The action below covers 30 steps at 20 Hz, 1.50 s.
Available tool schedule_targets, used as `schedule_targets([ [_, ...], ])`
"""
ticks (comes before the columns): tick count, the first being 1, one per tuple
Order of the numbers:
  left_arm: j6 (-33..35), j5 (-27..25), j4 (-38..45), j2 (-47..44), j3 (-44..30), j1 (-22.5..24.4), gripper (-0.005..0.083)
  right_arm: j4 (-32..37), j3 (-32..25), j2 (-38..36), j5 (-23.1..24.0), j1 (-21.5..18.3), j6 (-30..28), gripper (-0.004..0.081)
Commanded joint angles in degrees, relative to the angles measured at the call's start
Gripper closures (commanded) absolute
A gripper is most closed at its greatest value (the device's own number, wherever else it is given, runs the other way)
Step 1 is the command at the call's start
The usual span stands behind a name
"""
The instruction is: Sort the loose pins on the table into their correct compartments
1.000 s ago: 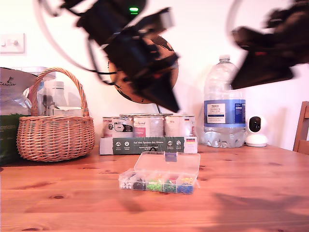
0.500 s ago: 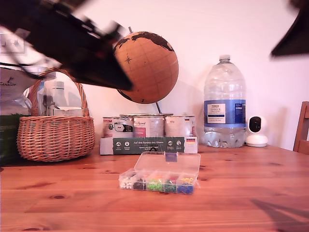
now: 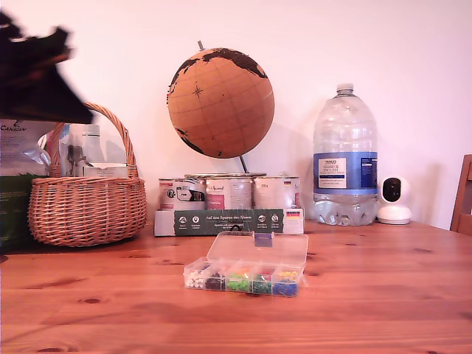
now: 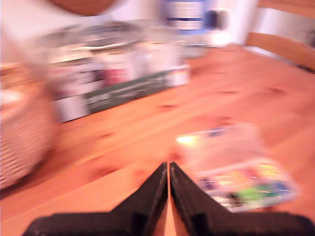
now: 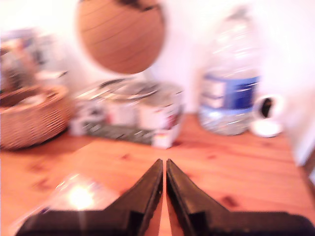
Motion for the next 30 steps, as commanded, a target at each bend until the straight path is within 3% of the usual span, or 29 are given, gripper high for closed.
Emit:
schedule_targets([
  [1,-0.2,1.1,0.2,-1.8,-1.2,1.8,0.0797,1.6,-2.5,-0.1,-1.6,-2.6,0.3,0.0782],
  [5,-0.3,3.2,0.0,-4.9,-3.1,7.1,0.0797,5.4,-5.1,-0.1,-4.8,-10.1,2.9,0.0782],
  [10,-0.5,4.7,-1.6,-8.0,-3.9,12.9,0.0797,9.1,-7.4,-0.6,-12.2,-17.5,4.7,0.0782],
  [12,-0.6,4.6,-3.1,-10.3,-3.9,14.1,0.0797,8.8,-7.4,-1.2,-14.6,-18.0,4.6,0.0782],
  [20,-3.6,3.9,-5.9,-24.9,-12.3,14.4,0.0797,5.6,-7.5,-5.9,-12.4,-18.0,4.2,0.0782],
  [30,-2.9,-1.5,-20.1,-46.7,-16.3,14.4,0.0797,2.2,-9.5,-15.0,-10.9,-17.4,4.2,0.0782],
])
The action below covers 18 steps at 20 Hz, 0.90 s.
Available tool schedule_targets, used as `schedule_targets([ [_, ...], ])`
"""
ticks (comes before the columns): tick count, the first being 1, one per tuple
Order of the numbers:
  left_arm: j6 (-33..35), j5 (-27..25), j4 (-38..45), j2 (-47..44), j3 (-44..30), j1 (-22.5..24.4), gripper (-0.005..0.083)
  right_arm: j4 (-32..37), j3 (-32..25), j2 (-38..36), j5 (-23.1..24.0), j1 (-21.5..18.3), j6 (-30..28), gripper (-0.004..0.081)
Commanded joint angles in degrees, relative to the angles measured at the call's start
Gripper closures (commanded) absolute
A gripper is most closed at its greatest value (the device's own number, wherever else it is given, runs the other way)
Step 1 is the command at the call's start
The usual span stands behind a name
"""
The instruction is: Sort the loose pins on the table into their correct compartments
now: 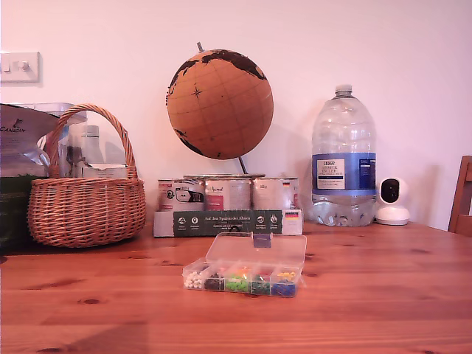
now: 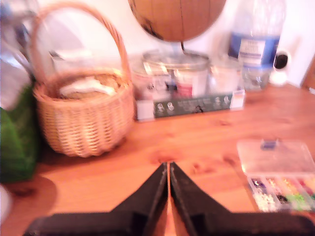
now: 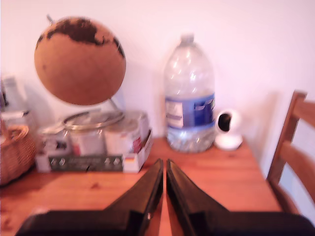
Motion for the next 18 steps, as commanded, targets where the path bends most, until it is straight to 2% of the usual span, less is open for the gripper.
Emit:
schedule_targets([
  [1,0.7,-0.6,-1.5,-2.8,-1.4,0.1,0.0797,-0.4,-1.8,-0.7,0.1,0.7,-0.1,0.0782],
  [6,0.9,-0.5,-6.5,-7.6,-1.4,0.1,0.0797,-5.5,-1.9,-0.9,0.1,1.4,2.0,0.0782],
  [18,0.9,-0.5,-22.1,-7.6,-1.4,0.1,0.0797,-31.1,-1.9,-0.9,0.0,1.4,2.0,0.0782],
])
